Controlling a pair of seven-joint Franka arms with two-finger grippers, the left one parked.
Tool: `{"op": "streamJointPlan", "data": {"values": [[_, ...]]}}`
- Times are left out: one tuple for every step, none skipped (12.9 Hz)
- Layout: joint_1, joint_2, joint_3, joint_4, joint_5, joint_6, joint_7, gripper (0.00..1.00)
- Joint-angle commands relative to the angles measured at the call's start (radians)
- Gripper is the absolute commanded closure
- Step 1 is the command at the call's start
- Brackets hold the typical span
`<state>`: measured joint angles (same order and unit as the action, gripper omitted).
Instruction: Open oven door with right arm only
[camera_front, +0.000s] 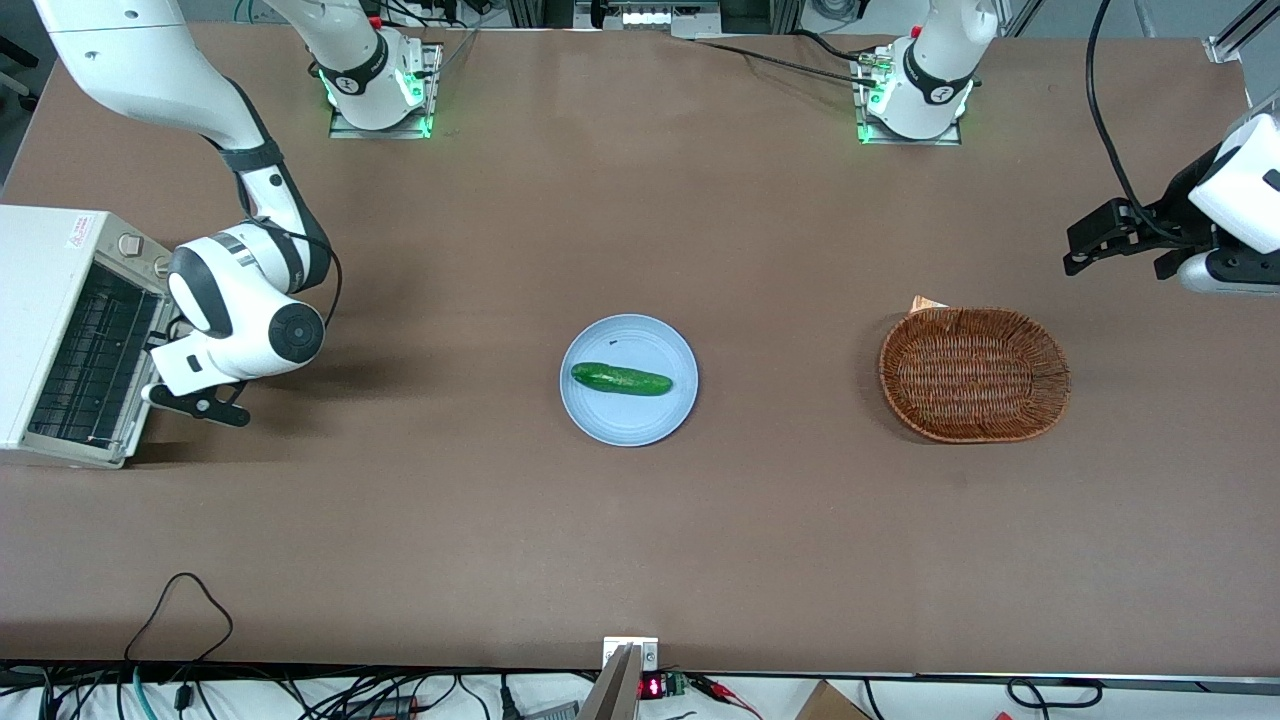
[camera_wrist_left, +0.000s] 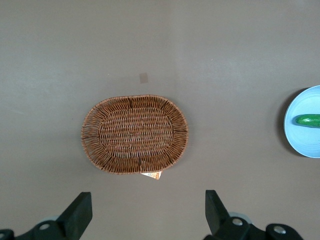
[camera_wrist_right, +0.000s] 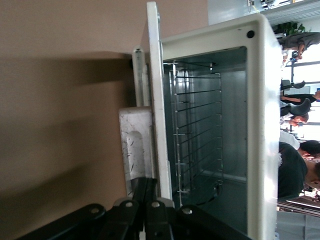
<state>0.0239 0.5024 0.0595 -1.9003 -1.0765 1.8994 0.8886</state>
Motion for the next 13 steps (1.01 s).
{"op": "streamJointPlan", "data": {"values": [[-0.015, 0.031, -0.006, -0.008, 0.020, 0.021, -0.013, 0.96], [-0.013, 0.036, -0.006, -0.008, 0.020, 0.033, -0.011, 0.96], [-0.015, 0.038, -0.006, -0.008, 0.020, 0.041, -0.011, 0.96], [-0.015, 0.042, -0.007, -0.008, 0.020, 0.041, -0.013, 0.96], [-0.015, 0.047, -0.007, -0.008, 0.020, 0.041, -0.011, 0.96], [-0.015, 0.051, -0.007, -0.008, 0.020, 0.043, -0.011, 0.96], [-0.015, 0.054, -0.007, -0.008, 0.020, 0.050, -0.011, 0.96], [-0.015, 0.059, -0.007, -0.008, 0.020, 0.055, -0.010, 0.96], [-0.015, 0.062, -0.007, -0.008, 0.020, 0.056, -0.011, 0.95], [-0.015, 0.067, -0.007, -0.008, 0.020, 0.056, -0.011, 0.94], [-0.015, 0.068, -0.006, -0.008, 0.020, 0.058, -0.011, 0.94], [-0.015, 0.070, -0.007, -0.008, 0.020, 0.070, -0.011, 0.94], [-0.015, 0.079, -0.006, -0.008, 0.020, 0.076, -0.011, 0.94]]}}
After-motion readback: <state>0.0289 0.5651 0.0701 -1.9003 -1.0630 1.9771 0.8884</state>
